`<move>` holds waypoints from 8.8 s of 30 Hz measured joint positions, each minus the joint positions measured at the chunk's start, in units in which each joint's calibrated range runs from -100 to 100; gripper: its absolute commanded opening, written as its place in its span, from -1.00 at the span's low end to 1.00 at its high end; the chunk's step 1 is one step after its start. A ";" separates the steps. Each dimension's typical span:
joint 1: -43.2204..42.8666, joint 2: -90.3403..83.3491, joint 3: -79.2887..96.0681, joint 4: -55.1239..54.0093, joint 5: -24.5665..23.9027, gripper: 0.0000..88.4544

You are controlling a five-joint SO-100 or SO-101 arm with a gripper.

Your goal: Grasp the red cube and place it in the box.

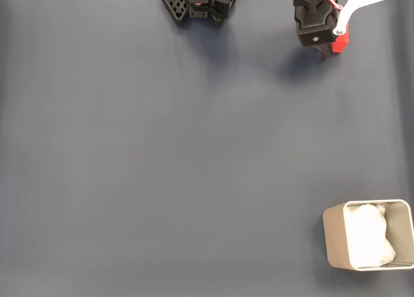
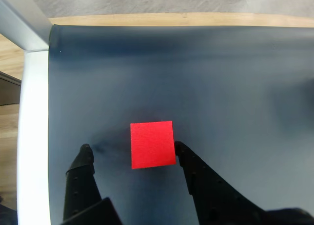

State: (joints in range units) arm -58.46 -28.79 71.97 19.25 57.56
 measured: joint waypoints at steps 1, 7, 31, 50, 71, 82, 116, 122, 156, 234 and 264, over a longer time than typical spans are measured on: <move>0.00 0.00 0.18 -0.16 0.00 -0.13; 0.00 0.00 0.27 -0.72 0.00 -0.13; -1.26 0.00 0.27 -2.15 -1.37 -0.57; -1.26 0.00 0.18 -0.95 -1.03 -0.82; 4.30 -2.87 -10.49 11.22 -1.47 -0.90; 14.69 -2.52 -23.96 14.08 -1.56 -0.90; 32.64 26.92 -72.06 18.62 -2.20 -0.90; 34.50 32.83 -80.11 19.09 -2.20 -0.91; 36.05 58.18 -109.67 19.25 -2.93 -0.91; 34.72 58.88 -104.70 19.25 -6.98 -0.92; 35.24 58.88 -104.70 18.30 -7.23 -0.13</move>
State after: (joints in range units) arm -23.22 30.09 -32.73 37.55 50.33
